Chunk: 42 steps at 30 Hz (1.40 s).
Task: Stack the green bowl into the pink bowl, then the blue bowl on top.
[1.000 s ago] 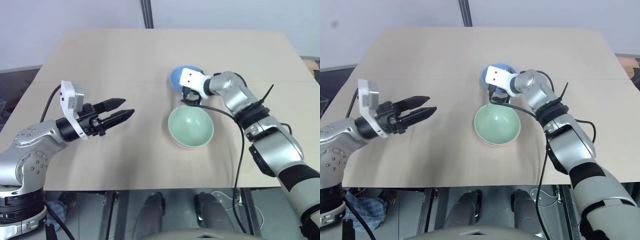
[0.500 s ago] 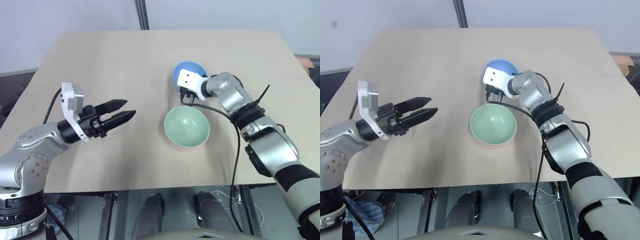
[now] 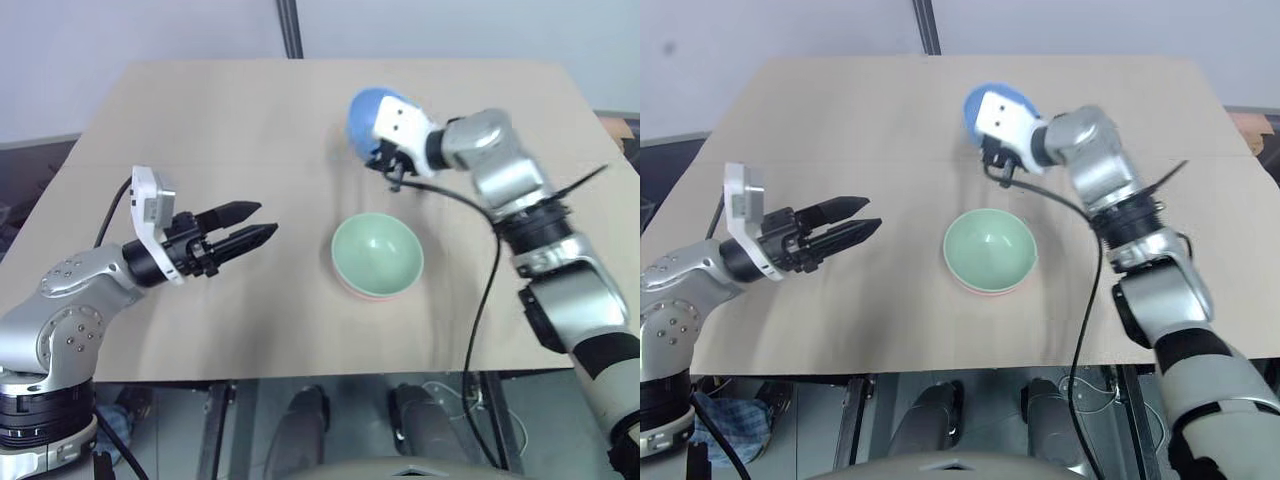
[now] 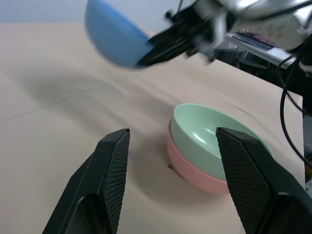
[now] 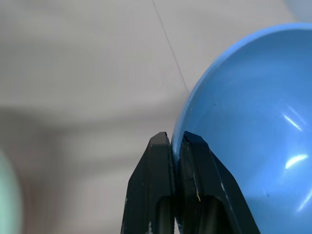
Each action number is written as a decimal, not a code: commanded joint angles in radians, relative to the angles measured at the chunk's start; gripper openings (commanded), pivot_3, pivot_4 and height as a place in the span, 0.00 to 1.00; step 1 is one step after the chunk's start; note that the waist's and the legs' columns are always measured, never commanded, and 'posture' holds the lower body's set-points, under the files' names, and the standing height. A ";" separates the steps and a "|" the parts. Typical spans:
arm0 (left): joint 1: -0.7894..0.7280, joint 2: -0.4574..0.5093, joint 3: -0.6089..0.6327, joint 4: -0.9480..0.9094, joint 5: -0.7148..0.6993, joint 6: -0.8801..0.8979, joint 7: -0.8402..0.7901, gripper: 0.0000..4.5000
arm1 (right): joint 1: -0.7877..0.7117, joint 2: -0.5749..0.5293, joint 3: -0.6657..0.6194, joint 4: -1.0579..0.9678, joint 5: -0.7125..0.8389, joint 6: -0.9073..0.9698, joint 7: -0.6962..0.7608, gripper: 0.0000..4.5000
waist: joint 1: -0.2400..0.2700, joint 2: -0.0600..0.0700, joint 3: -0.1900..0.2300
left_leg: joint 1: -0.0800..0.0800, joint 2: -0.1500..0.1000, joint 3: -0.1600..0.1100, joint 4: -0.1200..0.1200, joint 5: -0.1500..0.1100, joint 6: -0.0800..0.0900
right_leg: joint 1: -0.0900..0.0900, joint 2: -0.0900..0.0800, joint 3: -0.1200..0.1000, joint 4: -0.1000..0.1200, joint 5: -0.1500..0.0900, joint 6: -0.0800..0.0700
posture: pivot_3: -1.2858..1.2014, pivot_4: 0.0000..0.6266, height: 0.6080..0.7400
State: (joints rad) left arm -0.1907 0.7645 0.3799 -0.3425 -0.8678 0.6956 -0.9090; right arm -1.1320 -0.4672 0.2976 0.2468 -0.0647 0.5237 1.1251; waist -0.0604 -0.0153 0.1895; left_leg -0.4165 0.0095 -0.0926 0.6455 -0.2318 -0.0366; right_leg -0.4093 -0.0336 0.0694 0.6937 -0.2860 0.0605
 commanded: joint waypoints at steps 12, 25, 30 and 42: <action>-0.129 -0.010 -0.082 0.083 0.017 -0.057 -0.098 0.67 | 0.179 -0.295 -0.023 -0.741 0.380 0.372 0.209 0.02 | -0.003 0.000 0.000 | 0.001 0.000 0.000 0.003 0.000 0.000 | 0.001 0.000 0.000 0.002 0.000 0.000 | 0.52 0.24 1.00; -0.181 -0.019 -0.142 0.133 0.047 -0.065 -0.128 0.67 | 0.200 -0.247 -0.053 -0.823 0.486 0.479 0.026 0.33 | 0.000 0.000 0.000 | 0.001 0.000 0.000 0.004 0.000 0.000 | 0.001 0.001 -0.001 0.002 0.000 0.000 | 0.52 0.24 1.00; -0.147 -0.016 -0.141 0.102 0.091 -0.071 -0.080 0.67 | 0.253 -0.292 -0.201 -0.771 0.579 0.532 -0.001 0.33 | 0.007 -0.001 0.000 | 0.000 0.000 0.000 0.004 0.000 0.000 | 0.001 0.000 -0.001 0.001 0.000 0.000 | 0.52 0.24 1.00; -0.036 -0.003 -0.047 0.014 0.079 -0.050 0.027 0.67 | 0.656 -0.463 -0.571 -0.453 0.626 0.183 0.148 0.33 | 0.021 -0.002 0.000 | 0.001 0.000 0.001 0.004 0.000 0.001 | 0.002 0.000 0.000 0.001 0.000 0.000 | 0.52 0.24 1.00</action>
State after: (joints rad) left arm -0.2301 0.7477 0.2976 -0.2852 -0.7720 0.6495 -0.8879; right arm -0.4890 -0.9050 -0.2133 -0.2293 0.5570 0.7870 1.2257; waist -0.0391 -0.0168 0.1890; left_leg -0.4159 0.0099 -0.0912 0.6496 -0.2321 -0.0360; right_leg -0.4073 -0.0332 0.0695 0.6943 -0.2861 0.0608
